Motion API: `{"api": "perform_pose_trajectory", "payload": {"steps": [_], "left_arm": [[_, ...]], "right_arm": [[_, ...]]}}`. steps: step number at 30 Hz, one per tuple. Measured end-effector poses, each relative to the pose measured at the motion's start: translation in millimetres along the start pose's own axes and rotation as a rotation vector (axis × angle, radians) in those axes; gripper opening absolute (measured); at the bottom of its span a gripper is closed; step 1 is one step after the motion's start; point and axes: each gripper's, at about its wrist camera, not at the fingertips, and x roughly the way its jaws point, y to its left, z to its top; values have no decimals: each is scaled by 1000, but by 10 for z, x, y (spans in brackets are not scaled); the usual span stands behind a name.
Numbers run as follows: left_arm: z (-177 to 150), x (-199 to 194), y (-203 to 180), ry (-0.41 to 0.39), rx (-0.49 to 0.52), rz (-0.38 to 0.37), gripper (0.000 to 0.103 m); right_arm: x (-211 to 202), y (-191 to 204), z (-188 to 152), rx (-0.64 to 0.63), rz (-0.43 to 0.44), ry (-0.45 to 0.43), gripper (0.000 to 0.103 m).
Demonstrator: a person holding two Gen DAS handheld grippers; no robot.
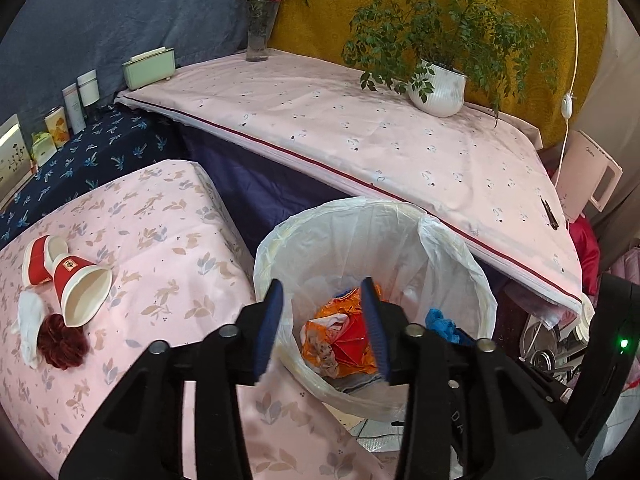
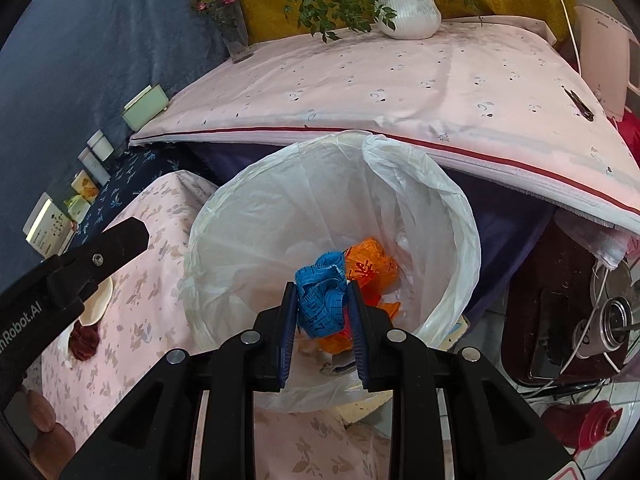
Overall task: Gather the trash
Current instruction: 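Carry scrunchie and blue strap over the bin and open both grippers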
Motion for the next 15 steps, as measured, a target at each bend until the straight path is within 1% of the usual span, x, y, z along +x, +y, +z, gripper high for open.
{"api": "perform_pose_trajectory", "payload": {"steps": [2, 4, 6, 12, 15], "left_arm": [[-16, 5, 17, 1, -4, 7, 47], [-31, 11, 41, 5, -11, 15, 51], [-50, 6, 77, 5, -23, 23, 53], [-111, -41, 163, 4, -44, 37, 54], [-139, -82, 213, -3, -52, 49, 57]], "right_arm": [[8, 0, 7, 4, 0, -1, 29], [2, -3, 8, 10, 1, -7, 35], [-1, 3, 14, 10, 0, -8, 35], [-21, 33, -16, 4, 4, -5, 36], [-42, 75, -51, -6, 8, -2, 36]]}}
